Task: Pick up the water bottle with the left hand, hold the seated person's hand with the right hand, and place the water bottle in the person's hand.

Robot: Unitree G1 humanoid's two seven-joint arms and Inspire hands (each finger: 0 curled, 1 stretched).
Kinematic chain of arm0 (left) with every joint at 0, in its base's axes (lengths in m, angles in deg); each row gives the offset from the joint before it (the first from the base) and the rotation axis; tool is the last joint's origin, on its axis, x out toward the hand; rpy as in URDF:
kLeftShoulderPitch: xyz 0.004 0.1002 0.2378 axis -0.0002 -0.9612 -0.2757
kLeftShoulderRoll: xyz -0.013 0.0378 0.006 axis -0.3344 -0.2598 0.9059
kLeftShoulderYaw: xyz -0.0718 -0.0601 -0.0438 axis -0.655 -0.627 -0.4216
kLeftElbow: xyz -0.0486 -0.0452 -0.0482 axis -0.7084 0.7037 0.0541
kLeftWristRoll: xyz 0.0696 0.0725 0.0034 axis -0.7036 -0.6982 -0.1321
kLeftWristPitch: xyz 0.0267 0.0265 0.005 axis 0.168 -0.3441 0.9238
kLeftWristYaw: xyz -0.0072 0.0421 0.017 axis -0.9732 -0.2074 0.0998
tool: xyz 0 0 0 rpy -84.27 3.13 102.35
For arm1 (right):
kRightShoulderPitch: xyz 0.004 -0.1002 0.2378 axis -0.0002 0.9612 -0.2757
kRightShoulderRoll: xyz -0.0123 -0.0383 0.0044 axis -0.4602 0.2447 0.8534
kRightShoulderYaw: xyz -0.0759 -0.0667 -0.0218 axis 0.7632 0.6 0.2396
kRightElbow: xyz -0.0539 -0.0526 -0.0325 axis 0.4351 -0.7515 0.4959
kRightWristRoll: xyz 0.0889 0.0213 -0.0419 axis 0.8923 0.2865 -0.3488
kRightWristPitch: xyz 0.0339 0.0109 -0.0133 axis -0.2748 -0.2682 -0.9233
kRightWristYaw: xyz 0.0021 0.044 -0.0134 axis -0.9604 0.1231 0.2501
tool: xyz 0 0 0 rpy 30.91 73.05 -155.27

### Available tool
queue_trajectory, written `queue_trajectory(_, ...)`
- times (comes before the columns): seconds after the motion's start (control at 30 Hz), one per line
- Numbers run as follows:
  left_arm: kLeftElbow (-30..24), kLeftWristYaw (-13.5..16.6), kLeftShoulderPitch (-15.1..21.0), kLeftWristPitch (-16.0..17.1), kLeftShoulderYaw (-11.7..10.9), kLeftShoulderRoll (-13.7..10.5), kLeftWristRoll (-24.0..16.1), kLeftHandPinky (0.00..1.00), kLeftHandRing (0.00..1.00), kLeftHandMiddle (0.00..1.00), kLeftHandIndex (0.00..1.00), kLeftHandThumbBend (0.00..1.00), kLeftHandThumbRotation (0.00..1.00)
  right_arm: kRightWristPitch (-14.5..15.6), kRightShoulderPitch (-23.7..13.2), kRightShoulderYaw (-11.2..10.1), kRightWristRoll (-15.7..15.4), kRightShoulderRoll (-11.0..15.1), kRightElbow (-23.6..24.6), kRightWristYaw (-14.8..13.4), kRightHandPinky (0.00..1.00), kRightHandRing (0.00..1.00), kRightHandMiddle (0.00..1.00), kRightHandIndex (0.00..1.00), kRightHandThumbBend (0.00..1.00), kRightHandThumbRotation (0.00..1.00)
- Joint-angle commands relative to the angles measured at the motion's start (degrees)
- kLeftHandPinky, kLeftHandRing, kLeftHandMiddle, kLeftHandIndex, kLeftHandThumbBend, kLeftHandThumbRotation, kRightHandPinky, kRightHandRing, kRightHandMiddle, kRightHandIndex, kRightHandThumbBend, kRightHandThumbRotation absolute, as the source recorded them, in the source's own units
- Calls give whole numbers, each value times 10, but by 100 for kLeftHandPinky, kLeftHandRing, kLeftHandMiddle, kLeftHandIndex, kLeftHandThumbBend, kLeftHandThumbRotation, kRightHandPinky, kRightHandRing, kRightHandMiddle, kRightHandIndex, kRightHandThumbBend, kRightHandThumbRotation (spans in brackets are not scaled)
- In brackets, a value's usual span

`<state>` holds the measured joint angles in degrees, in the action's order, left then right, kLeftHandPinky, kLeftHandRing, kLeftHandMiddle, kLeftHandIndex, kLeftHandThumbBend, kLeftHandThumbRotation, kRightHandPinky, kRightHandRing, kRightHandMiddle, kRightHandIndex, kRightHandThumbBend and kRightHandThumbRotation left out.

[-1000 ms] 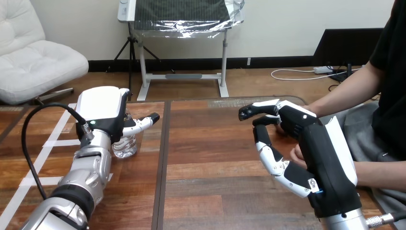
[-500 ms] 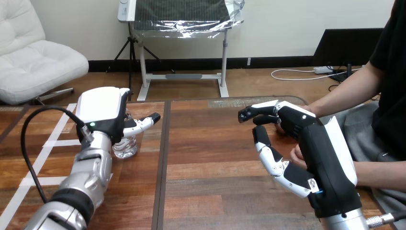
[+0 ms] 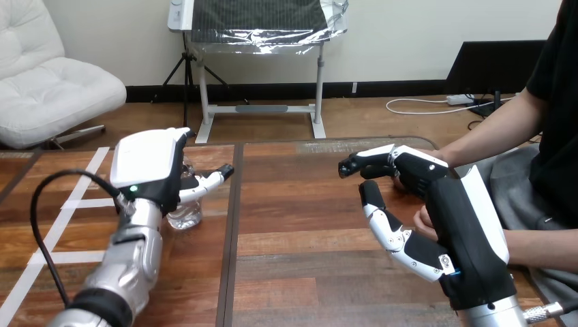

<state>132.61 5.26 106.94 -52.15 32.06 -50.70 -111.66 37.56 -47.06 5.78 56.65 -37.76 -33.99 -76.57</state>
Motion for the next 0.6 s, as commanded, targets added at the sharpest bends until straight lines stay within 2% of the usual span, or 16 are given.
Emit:
queue_trajectory(0.0,-38,-10,-49,14,2,0,6,85,84,85,83,64,89,3,-15,-4,7,-1,28,-2,67,73,66,58,20,0)
queue_trajectory(0.2,-101,-15,-86,15,-3,-7,6,86,84,85,83,62,88,4,-14,-4,2,-1,30,-4,67,73,65,58,20,0)
queue_trajectory(0.4,-154,-3,-120,23,-8,-10,4,84,82,84,82,62,86,4,-17,-3,4,0,28,-4,67,73,65,57,20,0)
queue_trajectory(0.57,-213,-13,-153,13,-11,-12,-3,83,82,83,81,62,87,5,-18,-3,2,-1,27,-5,67,73,65,57,20,0)
